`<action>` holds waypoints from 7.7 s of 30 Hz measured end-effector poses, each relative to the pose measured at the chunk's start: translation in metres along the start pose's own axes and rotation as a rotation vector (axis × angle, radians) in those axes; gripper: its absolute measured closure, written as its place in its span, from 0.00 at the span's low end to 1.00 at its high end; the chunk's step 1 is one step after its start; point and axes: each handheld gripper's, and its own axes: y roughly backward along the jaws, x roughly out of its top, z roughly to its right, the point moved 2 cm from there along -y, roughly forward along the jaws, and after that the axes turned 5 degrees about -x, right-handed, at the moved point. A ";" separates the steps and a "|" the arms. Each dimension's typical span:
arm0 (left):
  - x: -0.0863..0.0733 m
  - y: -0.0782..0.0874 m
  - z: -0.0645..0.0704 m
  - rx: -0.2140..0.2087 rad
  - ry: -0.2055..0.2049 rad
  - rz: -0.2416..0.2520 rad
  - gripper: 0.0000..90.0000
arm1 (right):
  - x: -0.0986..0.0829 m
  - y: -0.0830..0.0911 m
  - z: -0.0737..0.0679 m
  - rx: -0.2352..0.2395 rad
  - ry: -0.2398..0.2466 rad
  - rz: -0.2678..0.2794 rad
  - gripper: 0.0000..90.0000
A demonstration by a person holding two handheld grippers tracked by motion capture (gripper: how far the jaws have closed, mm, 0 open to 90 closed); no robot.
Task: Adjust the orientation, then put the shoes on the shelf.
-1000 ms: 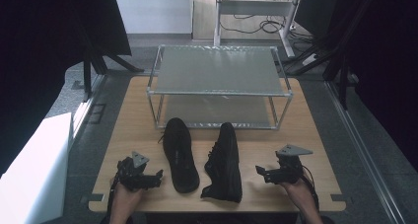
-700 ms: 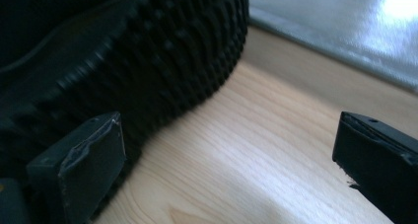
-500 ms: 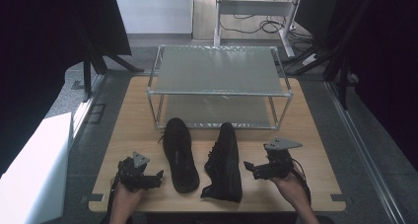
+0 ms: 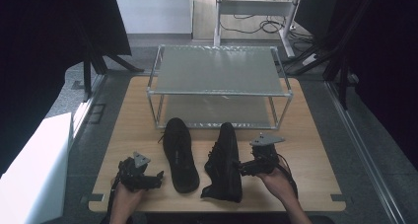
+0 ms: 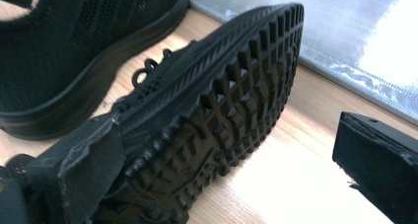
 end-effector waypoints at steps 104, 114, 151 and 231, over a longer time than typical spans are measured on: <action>-0.011 0.044 0.070 -0.148 0.009 0.101 0.00 | -0.114 0.090 0.016 -0.048 -0.131 -0.015 0.05; 0.005 0.044 0.089 -0.159 0.004 0.136 0.00 | -0.100 0.079 -0.014 0.018 -0.093 -0.014 0.00; 0.071 -0.007 0.045 -0.027 0.123 0.065 0.05 | -0.046 0.024 0.034 -0.131 -0.178 -0.062 0.14; 0.111 0.066 0.045 -0.455 0.319 0.457 0.90 | -0.003 0.079 0.057 0.233 -0.646 0.353 0.84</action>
